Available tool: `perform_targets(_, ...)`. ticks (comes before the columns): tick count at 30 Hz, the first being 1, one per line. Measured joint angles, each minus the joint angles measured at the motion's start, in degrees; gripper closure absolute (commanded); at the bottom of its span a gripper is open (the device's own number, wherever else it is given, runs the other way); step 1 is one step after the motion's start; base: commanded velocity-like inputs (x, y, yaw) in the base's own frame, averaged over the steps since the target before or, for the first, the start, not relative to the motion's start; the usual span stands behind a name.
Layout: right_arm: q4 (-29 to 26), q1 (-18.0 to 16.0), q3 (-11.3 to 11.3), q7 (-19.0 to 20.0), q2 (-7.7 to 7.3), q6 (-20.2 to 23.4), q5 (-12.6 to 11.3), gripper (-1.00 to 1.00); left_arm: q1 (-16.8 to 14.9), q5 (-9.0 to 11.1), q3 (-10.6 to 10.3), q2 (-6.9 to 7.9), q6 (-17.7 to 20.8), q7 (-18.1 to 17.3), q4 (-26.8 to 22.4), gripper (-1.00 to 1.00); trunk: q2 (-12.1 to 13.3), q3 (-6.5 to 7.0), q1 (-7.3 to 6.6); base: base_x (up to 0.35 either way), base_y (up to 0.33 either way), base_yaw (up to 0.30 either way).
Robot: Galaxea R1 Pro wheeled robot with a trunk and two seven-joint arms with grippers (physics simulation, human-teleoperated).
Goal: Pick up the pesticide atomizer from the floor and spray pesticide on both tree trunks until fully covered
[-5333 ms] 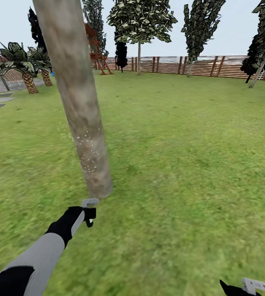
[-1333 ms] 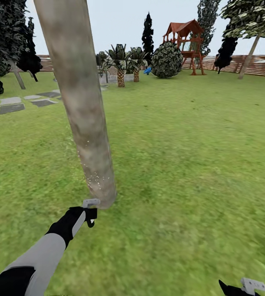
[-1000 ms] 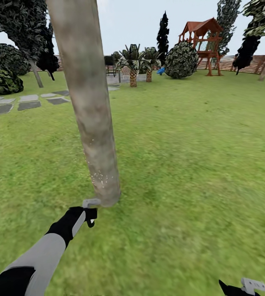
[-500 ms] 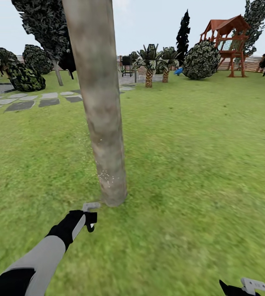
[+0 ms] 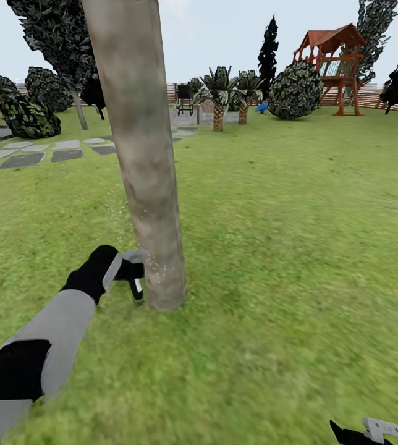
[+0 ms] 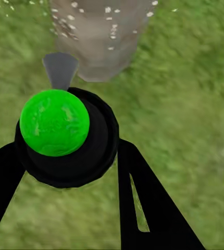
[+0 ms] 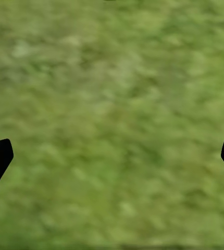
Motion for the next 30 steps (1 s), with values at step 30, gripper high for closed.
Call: perform_targets(30,0.06,0.02,0.09,0.00,0.09,0.00,0.00,-1.00,-9.86,0.16,-5.36,3.54,5.31,-6.22,3.34,1.00,0.00,-0.01,0.00,0.000,0.000,0.000)
